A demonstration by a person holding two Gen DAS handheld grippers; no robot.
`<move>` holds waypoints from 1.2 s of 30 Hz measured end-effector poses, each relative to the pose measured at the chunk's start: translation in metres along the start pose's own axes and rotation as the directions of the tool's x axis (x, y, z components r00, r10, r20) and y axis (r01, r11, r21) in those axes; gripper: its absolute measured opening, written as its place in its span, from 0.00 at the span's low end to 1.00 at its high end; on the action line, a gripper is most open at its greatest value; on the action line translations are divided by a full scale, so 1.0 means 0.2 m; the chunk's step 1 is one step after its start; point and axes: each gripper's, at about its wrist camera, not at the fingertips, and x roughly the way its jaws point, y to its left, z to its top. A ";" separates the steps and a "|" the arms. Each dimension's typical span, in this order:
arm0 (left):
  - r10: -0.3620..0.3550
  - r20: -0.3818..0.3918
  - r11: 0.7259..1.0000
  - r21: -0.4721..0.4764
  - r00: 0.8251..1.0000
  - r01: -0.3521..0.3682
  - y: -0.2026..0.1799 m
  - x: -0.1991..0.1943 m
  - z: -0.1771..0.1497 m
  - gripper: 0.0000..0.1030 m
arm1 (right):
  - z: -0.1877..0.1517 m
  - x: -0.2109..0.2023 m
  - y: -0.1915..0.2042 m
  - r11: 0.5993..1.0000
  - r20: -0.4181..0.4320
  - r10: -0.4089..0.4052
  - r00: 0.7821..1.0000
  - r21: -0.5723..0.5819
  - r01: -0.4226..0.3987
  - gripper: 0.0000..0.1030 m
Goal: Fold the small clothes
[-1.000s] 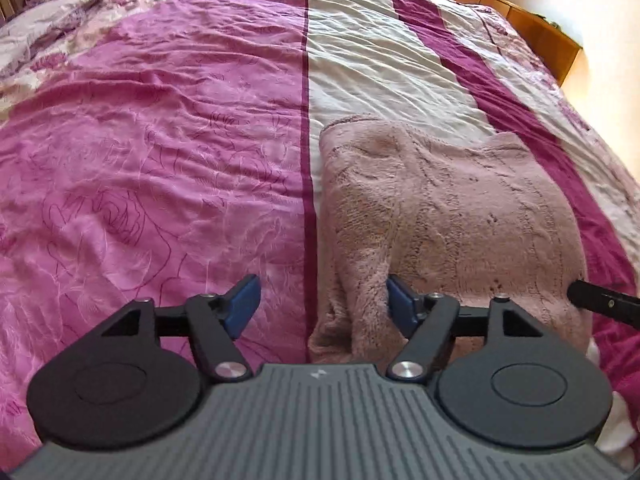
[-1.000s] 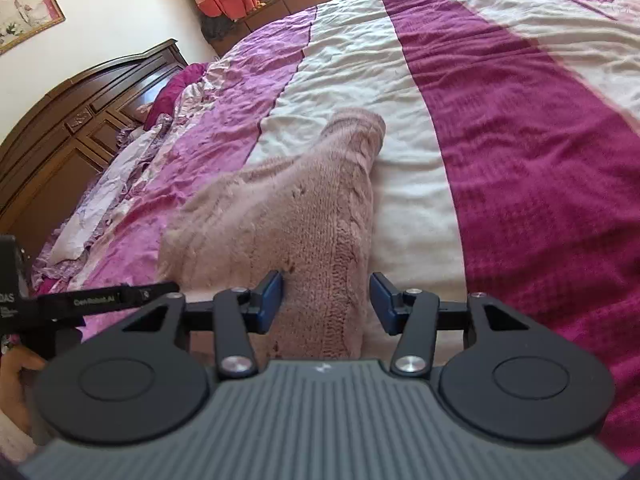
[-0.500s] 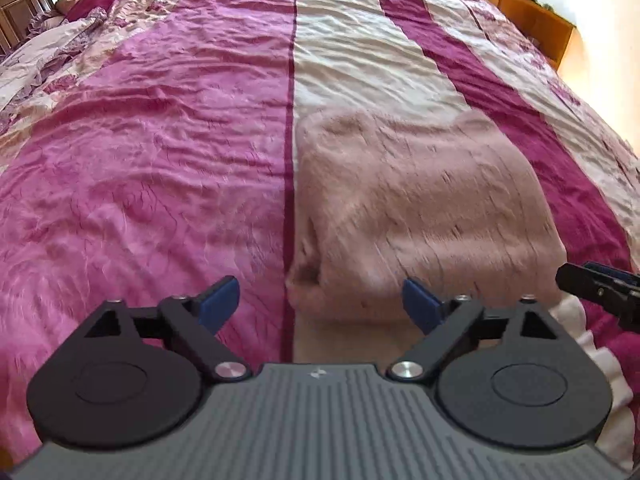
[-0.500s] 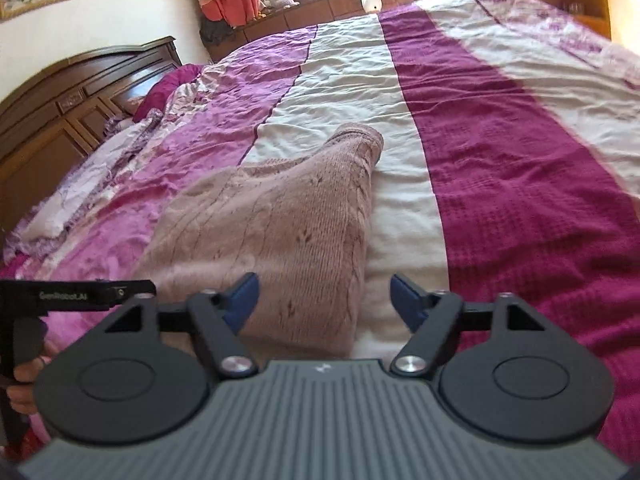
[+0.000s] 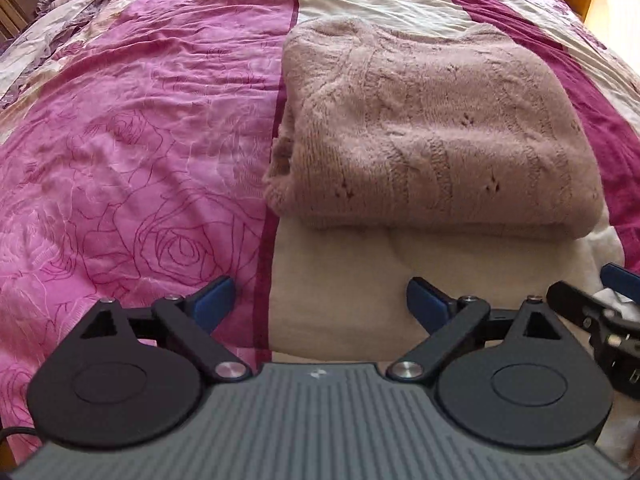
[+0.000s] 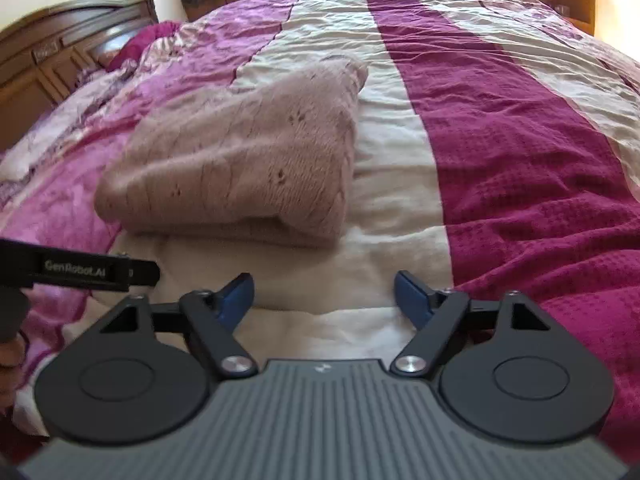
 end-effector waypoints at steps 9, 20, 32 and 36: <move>0.010 0.002 1.000 0.018 1.000 -0.010 -0.01 0.01 -0.02 0.97 | -0.03 0.03 0.01 1.000 -0.014 -0.019 1.000 -0.002 0.019 0.81; 0.016 -0.003 1.000 0.027 1.000 -0.015 -0.02 0.02 -0.02 0.98 | -0.04 0.04 0.02 1.000 -0.015 -0.028 1.000 -0.012 0.028 0.81; 0.009 0.002 1.000 0.029 1.000 -0.009 -0.01 0.02 -0.03 0.98 | -0.04 0.04 0.02 1.000 -0.015 -0.028 1.000 -0.013 0.028 0.81; 0.010 0.002 0.999 0.030 1.000 -0.011 -0.01 0.03 -0.03 0.98 | -0.04 0.04 0.02 1.000 -0.015 -0.028 0.999 -0.013 0.028 0.81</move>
